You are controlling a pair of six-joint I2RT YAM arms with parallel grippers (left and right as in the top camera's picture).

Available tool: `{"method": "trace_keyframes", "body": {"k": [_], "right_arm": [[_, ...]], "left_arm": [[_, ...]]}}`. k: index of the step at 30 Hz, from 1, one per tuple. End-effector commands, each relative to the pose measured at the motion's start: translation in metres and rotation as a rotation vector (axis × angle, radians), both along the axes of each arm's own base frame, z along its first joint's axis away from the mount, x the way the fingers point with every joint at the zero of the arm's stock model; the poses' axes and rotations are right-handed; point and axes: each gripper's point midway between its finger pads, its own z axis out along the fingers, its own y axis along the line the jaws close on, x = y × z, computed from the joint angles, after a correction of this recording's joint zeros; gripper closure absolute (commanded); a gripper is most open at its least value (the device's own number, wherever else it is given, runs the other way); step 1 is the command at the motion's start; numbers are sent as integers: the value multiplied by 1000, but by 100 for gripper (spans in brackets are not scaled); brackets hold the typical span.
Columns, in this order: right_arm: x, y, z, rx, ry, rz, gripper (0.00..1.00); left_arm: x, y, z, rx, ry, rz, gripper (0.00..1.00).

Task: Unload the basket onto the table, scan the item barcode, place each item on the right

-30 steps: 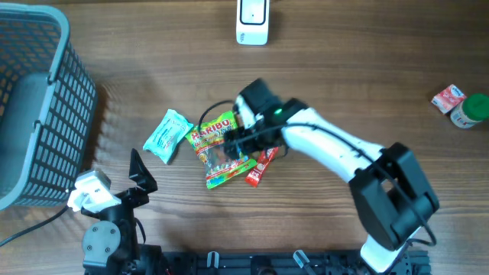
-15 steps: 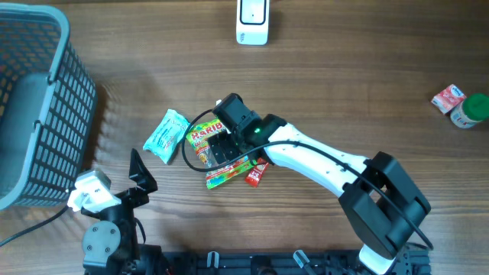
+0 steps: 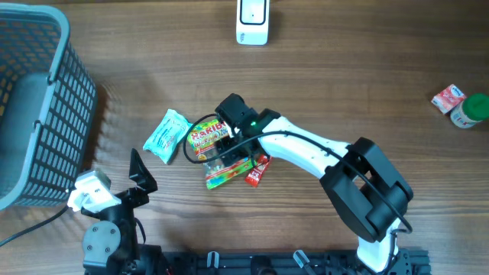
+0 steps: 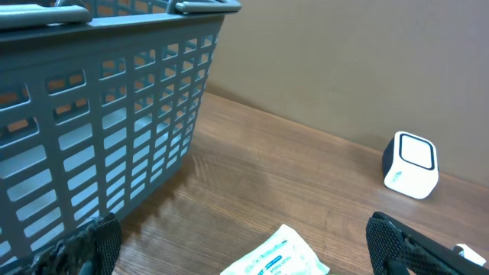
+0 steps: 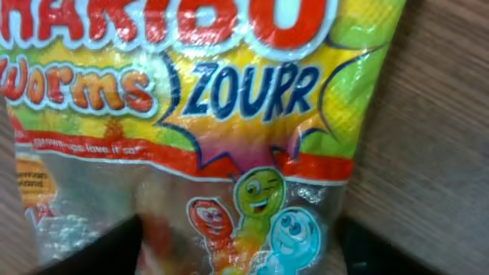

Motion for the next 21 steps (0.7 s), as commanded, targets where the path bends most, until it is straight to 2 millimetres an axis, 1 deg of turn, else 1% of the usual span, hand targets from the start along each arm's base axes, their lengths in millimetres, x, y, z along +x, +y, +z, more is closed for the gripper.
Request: {"method": "trace_keyframes", "body": {"k": [1, 3, 6, 8, 10, 11, 14, 16, 17, 19, 21], "right_arm": [[-18, 0, -20, 8, 132, -19, 96], [-21, 17, -5, 109, 185, 30, 96], [-19, 36, 25, 225, 234, 49, 96], [-17, 39, 50, 271, 305, -19, 96], [-18, 36, 77, 305, 399, -75, 96], [-19, 33, 88, 307, 456, -138, 96], [-25, 14, 113, 259, 691, -446, 96], [-28, 8, 128, 264, 826, -573, 96], [-30, 8, 137, 287, 908, -611, 96], [-33, 7, 155, 352, 1049, -633, 96], [-31, 4, 165, 381, 1128, -668, 96]], "left_arm": [[1, -2, -2, -6, -3, -9, 0], [1, -2, -2, -6, -3, -9, 0], [1, -2, -2, -6, -3, -9, 0], [1, -2, -2, -6, -3, -9, 0], [1, -2, -2, -6, -3, -9, 0], [1, -2, -2, -6, -3, -9, 0], [1, -2, -2, -6, -3, -9, 0], [1, -2, -2, -6, -3, -9, 0], [1, -2, -2, -6, -3, -9, 0], [1, -2, -2, -6, -3, -9, 0], [1, -2, -2, -6, -3, -9, 0]]}}
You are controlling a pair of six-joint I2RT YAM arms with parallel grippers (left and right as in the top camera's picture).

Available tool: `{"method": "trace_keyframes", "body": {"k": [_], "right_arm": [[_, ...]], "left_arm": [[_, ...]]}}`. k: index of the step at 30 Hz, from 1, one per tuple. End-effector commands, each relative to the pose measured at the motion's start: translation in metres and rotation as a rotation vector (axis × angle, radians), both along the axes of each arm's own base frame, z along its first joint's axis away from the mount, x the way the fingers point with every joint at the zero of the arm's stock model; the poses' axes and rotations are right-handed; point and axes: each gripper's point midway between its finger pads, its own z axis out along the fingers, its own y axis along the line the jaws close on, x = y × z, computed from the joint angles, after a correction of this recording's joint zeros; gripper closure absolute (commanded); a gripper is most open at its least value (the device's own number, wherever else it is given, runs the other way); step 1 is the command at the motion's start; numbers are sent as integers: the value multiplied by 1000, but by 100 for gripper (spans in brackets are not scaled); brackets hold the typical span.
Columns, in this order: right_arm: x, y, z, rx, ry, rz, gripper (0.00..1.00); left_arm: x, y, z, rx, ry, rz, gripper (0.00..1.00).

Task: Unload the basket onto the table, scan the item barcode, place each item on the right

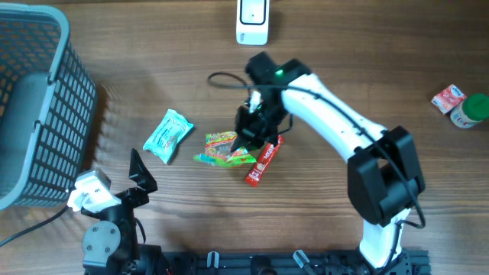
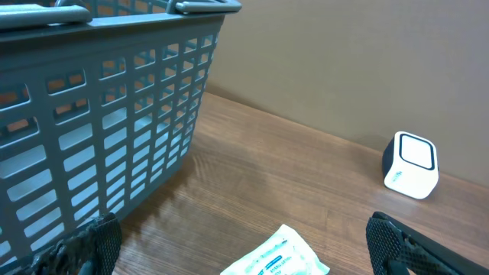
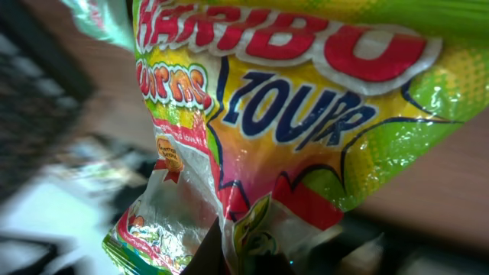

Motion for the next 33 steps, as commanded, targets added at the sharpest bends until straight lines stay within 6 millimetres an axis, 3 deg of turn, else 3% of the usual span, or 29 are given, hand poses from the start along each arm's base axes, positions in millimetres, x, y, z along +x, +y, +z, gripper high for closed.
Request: {"method": "trace_keyframes", "body": {"k": [1, 5, 9, 20, 22, 26, 30, 32, 33], "right_arm": [[-1, 11, 55, 162, 280, -174, 96], [-7, 4, 62, 88, 459, -280, 96], [-10, 9, 76, 120, 573, -311, 96], [-10, 8, 75, 134, 541, -292, 96], [-9, 8, 74, 173, 472, -245, 96], [7, -2, 50, 231, 110, -65, 96], [40, -15, 18, 121, -174, 7, 96], [53, -23, 7, 31, -230, -21, 96], [67, -36, -5, -99, -257, -94, 95]], "left_arm": [[1, -2, -2, -6, -3, -9, 0], [1, -2, -2, -6, -3, -9, 0], [1, -2, -2, -6, -3, -9, 0], [1, -2, -2, -6, -3, -9, 0], [1, -2, -2, -6, -3, -9, 0], [1, -2, -2, -6, -3, -9, 0], [1, -2, -2, -6, -3, -9, 0], [1, -2, -2, -6, -3, -9, 0], [1, -2, -2, -6, -3, -9, 0]]}}
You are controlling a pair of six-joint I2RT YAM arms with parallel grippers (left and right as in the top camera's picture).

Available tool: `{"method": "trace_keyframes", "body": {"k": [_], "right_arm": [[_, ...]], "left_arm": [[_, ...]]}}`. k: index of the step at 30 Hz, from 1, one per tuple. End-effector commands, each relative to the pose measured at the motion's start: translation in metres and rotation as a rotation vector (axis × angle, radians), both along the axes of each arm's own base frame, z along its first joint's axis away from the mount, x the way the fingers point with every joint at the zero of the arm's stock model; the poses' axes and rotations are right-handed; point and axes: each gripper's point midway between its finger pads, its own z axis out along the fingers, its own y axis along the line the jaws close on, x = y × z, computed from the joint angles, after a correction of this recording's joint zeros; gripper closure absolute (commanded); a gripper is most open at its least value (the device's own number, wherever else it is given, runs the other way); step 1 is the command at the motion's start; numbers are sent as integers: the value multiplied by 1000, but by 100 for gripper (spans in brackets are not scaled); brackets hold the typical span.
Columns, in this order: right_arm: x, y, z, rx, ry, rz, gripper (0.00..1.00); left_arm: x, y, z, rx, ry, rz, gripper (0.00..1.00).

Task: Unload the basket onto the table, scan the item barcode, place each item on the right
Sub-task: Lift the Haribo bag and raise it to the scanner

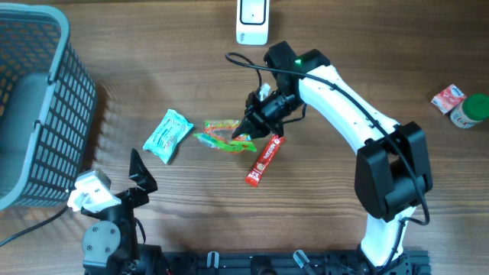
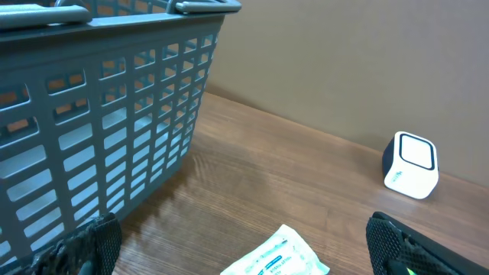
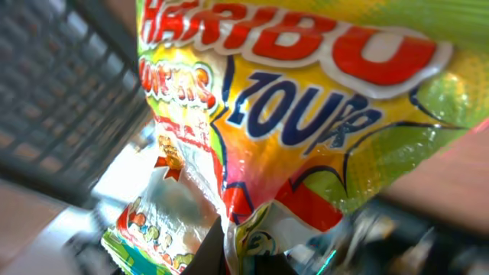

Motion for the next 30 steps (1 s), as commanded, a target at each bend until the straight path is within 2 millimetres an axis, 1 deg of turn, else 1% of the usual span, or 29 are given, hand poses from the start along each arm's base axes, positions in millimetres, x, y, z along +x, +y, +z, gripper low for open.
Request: {"method": "trace_keyframes", "body": {"k": [1, 3, 4, 5, 7, 8, 12, 18, 20, 24, 25, 27, 30], "right_arm": [[46, -43, -26, -357, -216, -142, 96], [65, -66, -34, -530, -240, -304, 96], [74, -74, -34, -582, -262, -373, 96], [85, -77, -32, -600, -290, -436, 96], [100, -75, -27, -583, -330, -500, 96], [115, -73, -22, -564, -362, -570, 96], [152, -77, -9, -555, -496, -703, 96], [191, -80, 14, -525, -667, -814, 95], [203, -80, 24, -503, -721, -849, 96], [235, -81, 48, -454, -872, -950, 95], [244, -81, 50, -443, -902, -978, 95], [254, -80, 48, -430, -932, -1009, 95], [273, -76, 36, -401, -968, -1046, 95]], "left_arm": [[1, -2, -2, -6, -3, -9, 0], [1, -2, -2, -6, -3, -9, 0], [1, -2, -2, -6, -3, -9, 0], [1, -2, -2, -6, -3, -9, 0], [1, -2, -2, -6, -3, -9, 0], [1, -2, -2, -6, -3, -9, 0], [1, -2, -2, -6, -3, -9, 0], [1, -2, -2, -6, -3, -9, 0], [1, -2, -2, -6, -3, -9, 0], [1, -2, -2, -6, -3, -9, 0], [1, -2, -2, -6, -3, -9, 0], [1, -2, -2, -6, -3, -9, 0], [1, -2, -2, -6, -3, -9, 0]]}}
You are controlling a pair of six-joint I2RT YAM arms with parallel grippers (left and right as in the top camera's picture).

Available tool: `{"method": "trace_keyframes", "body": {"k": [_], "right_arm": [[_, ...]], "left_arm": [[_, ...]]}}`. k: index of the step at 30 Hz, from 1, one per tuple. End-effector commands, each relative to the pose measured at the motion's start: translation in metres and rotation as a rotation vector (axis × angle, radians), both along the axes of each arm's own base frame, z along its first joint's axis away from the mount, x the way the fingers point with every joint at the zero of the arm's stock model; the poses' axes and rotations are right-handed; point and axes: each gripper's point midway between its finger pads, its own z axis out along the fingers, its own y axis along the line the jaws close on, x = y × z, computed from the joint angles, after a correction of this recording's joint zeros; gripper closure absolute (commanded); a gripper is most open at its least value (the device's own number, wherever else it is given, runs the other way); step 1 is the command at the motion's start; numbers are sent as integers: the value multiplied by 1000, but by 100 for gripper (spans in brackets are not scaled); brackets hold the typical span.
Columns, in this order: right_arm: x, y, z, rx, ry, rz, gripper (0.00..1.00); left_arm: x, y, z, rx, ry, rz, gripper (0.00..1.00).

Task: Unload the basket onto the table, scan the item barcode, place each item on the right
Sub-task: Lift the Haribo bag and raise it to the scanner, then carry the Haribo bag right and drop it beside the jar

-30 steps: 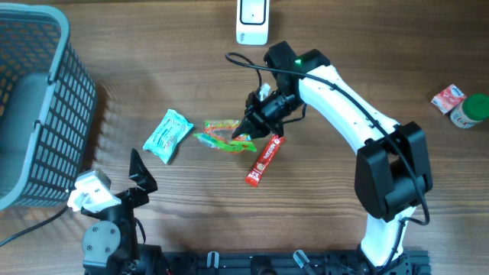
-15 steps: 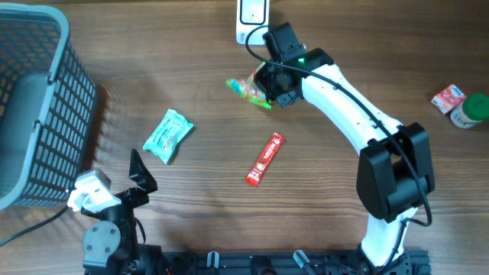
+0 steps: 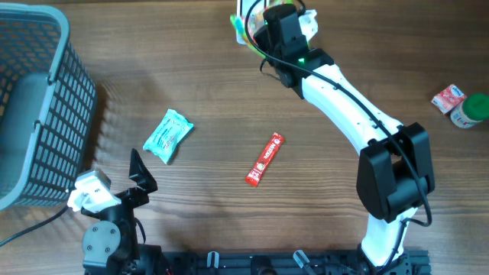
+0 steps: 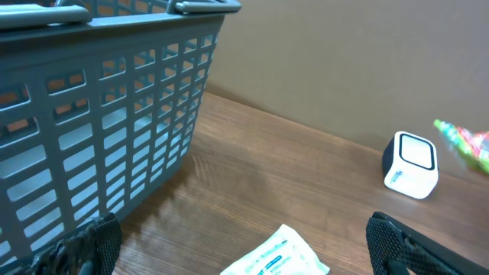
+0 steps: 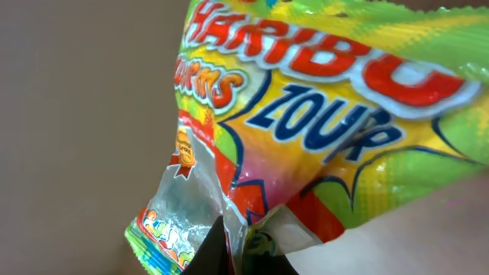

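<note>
My right gripper point(image 3: 258, 21) is shut on the Haribo Worms Zourr bag point(image 5: 306, 130) and holds it up at the far edge of the table. From above the bag point(image 3: 240, 25) shows edge-on, right in front of the white scanner point(image 3: 244, 9), which it and the gripper mostly hide. In the left wrist view the scanner point(image 4: 410, 164) stands upright with the bag's edge point(image 4: 463, 143) just to its right. The dark fingertips point(image 5: 223, 256) pinch the bag's lower fold. My left gripper point(image 3: 140, 173) rests open near the front left, holding nothing.
A grey slatted basket point(image 3: 46, 114) fills the left side. A teal-white packet point(image 3: 168, 135) lies left of centre, and a red stick pack point(image 3: 264, 159) lies mid-table. A pink carton point(image 3: 448, 98) and a green-capped bottle point(image 3: 469, 111) sit at the far right edge.
My right gripper has moved with the Haribo bag from mid-table, above the red stick pack, to the far edge by the scanner. The left arm has not moved.
First my right gripper was down on the Haribo bag, lying on the table among other packs. Then it held the bag lifted and turned above the red stick pack. Now the bag is up at the scanner, and the stick pack lies alone mid-table.
</note>
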Motion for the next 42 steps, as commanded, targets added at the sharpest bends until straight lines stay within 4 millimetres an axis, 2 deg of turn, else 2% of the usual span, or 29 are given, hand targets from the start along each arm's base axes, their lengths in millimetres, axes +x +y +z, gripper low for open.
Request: {"method": "trace_keyframes", "body": {"k": [1, 5, 8, 13, 17, 21, 24, 28, 31, 32, 33, 36, 37, 42], "right_arm": [[26, -6, -13, -26, -61, -75, 95], [49, -5, -27, -51, -92, -115, 95], [65, -4, -25, -121, -119, -115, 95], [80, -18, -12, -192, -160, -212, 95], [80, -27, -11, -228, -164, -256, 95], [71, -37, -22, -290, -108, -278, 95], [52, -58, -20, -389, -15, -328, 95], [18, -104, 13, -541, 62, -419, 95], [-11, -149, 35, -634, 156, -470, 96], [-19, -161, 36, -646, 187, -486, 96], [-32, -182, 37, -668, 247, -513, 96], [-58, -234, 31, -731, 383, -595, 96], [-67, -256, 25, -743, 442, -629, 96], [-93, -344, -11, -696, 621, -742, 96]], "left_arm": [[1, -2, -2, -6, -3, -9, 0], [1, -2, -2, -6, -3, -9, 0], [1, -2, -2, -6, -3, -9, 0], [1, -2, -2, -6, -3, -9, 0], [1, -2, -2, -6, -3, -9, 0], [1, -2, -2, -6, -3, -9, 0], [1, -2, -2, -6, -3, -9, 0], [1, -2, -2, -6, -3, -9, 0], [1, -2, -2, -6, -3, -9, 0], [1, -2, -2, -6, -3, -9, 0], [1, -2, -2, -6, -3, -9, 0], [1, -2, -2, -6, -3, -9, 0], [1, -2, -2, -6, -3, -9, 0], [1, -2, -2, -6, -3, -9, 0]]}}
